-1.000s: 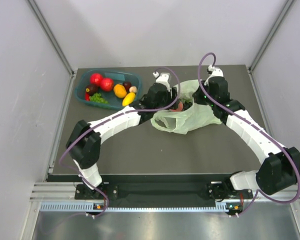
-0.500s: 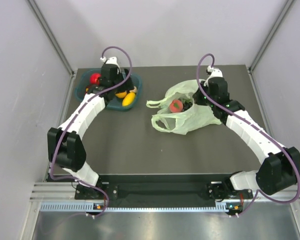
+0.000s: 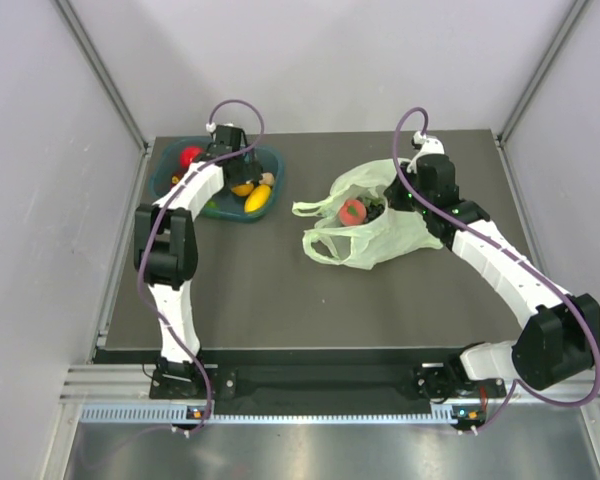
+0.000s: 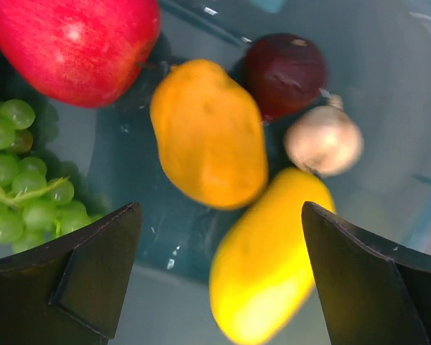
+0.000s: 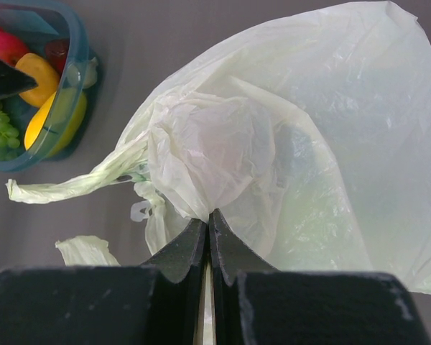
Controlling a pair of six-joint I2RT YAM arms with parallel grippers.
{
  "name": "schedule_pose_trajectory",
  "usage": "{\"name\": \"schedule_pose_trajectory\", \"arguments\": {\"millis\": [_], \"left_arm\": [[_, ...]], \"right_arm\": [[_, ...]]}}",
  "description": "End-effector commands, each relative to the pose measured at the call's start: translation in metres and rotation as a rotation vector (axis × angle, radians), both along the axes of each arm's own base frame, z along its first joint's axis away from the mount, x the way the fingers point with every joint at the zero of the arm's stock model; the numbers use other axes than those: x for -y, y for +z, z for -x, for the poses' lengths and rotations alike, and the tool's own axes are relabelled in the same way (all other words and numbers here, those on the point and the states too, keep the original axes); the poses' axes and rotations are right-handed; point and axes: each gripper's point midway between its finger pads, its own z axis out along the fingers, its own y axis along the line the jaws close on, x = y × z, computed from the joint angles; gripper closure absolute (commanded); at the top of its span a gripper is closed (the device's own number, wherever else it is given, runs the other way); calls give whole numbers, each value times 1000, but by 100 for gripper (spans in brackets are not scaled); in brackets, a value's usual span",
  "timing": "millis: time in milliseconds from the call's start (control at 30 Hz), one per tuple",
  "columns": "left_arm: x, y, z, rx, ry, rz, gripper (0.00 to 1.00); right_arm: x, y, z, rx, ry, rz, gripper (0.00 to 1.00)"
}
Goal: Place the fake fruits into the plastic bag and tie a complex knot
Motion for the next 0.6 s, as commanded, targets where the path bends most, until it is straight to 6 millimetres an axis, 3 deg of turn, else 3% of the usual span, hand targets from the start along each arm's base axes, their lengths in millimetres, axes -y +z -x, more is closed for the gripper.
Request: {"name": "schedule_pose_trajectory", "arguments": {"millis": [0,167,300,400,467,567], "left_arm": [[-14,-3,-21,7,56,4,3],[-21,-31,-35,-27,78,-6,5],[-18,-47,-47,-45,62,19,17],[-16,-44,-52,-20,46,31,27],[-11,-37,-54,2,20,48,43],[-12,-18,-48,44,17,55,45]], "right_arm": [[2,24,-5,69,4,-16,100],[2,23,-3,70,11,-19,100],[1,24,-2,72,12,-20,100],[3,24,-2,73,9,-17,100],[2,24,-2,75,11,-16,100],[3,23,-2,72,8,-15,100]]}}
